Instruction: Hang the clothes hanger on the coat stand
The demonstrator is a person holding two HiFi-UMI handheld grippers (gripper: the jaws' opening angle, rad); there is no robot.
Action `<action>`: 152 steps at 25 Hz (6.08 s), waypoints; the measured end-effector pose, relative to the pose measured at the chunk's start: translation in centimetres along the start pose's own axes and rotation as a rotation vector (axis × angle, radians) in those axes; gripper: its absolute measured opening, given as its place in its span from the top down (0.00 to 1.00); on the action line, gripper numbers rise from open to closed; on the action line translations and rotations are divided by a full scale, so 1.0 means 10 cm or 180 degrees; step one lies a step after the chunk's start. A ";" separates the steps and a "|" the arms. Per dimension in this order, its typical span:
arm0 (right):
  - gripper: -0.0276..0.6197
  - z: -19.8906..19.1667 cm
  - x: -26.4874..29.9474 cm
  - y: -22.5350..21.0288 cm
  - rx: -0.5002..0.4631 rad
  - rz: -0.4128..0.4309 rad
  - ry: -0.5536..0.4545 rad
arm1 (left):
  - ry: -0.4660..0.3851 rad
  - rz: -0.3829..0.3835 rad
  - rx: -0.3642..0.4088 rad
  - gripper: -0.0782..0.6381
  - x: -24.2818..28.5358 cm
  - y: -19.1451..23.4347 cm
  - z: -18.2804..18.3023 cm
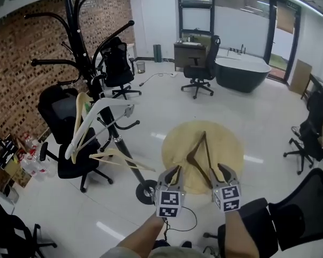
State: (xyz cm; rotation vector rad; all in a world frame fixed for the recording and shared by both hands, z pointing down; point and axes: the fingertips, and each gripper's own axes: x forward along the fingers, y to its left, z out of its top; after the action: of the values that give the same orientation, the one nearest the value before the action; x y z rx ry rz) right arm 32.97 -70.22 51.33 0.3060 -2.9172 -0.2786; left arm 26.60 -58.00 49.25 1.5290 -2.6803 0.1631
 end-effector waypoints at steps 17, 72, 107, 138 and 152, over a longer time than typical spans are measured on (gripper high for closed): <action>0.78 -0.44 1.37 0.35 -0.0215 0.0058 0.0635 | -0.0021 -0.0134 -0.0055 0.79 0.75 1.01 -0.18; 0.87 -2.98 2.75 -0.62 -0.0587 0.0418 0.2828 | 0.0547 0.0240 -0.0008 0.79 2.36 1.21 -0.78; 0.89 0.22 1.52 0.23 0.2110 0.1995 0.0979 | 0.0138 0.0089 -0.0120 0.86 1.24 1.57 0.05; 0.89 2.30 0.18 0.98 0.2156 0.4547 -0.0081 | 0.0136 0.0793 -0.0121 0.87 0.24 2.05 0.01; 0.89 2.63 -0.19 1.57 0.2098 0.5591 -0.0068 | 0.0035 0.1482 -0.0087 0.87 -0.74 2.31 0.12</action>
State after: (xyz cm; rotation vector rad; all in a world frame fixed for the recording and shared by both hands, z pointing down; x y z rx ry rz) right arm 26.30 -50.40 28.91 -1.9504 -2.0461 0.8804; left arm 10.46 -40.12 45.85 0.8681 -2.9649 0.1493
